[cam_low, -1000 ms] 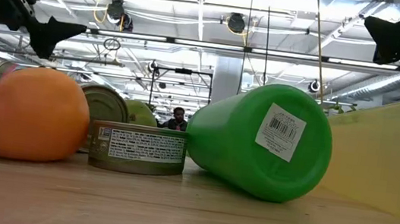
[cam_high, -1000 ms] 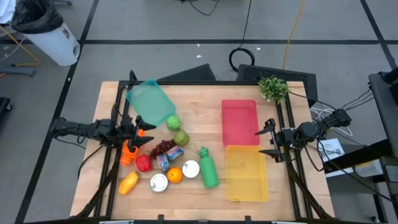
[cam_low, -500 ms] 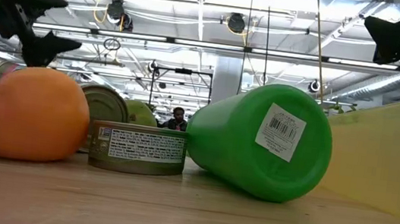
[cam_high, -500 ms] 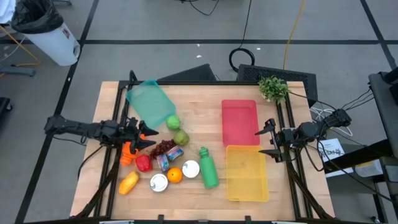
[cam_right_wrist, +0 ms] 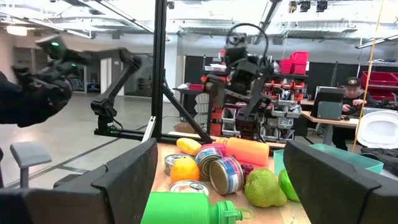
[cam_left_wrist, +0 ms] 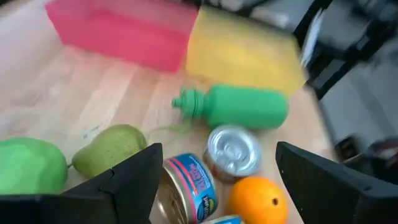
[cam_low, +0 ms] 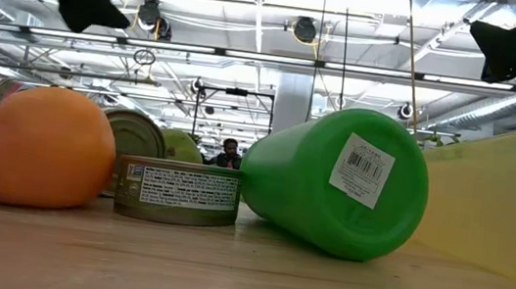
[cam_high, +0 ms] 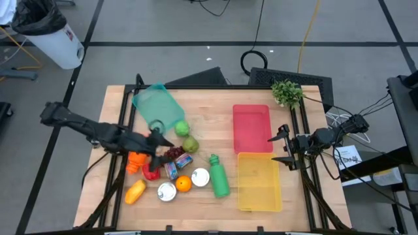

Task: Pick & Place Food Item
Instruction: Put the blue and pink tuna can into the yellow bin

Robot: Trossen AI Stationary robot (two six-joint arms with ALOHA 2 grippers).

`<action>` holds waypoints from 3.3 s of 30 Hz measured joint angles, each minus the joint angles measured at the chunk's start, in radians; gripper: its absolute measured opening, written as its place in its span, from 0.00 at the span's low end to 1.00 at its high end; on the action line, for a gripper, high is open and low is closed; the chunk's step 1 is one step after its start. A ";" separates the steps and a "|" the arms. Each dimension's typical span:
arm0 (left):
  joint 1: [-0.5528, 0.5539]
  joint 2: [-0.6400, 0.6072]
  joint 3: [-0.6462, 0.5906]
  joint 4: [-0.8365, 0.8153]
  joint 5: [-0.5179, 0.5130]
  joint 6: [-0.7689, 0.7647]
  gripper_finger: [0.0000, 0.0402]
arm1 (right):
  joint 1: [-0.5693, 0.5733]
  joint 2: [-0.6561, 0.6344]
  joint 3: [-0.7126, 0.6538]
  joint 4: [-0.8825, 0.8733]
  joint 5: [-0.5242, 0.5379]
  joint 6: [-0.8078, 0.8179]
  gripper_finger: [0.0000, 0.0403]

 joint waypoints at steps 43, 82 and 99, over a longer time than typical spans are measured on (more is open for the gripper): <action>-0.045 0.727 0.239 -0.202 -0.094 -0.299 0.62 | 0.000 0.000 0.000 0.000 0.000 0.000 0.82; 0.067 0.580 0.552 -0.149 -0.281 0.497 0.46 | 0.000 0.000 0.000 0.000 0.000 0.000 0.82; 0.206 0.588 0.540 0.136 -0.114 0.467 0.46 | 0.000 0.000 0.000 0.179 0.000 0.174 0.82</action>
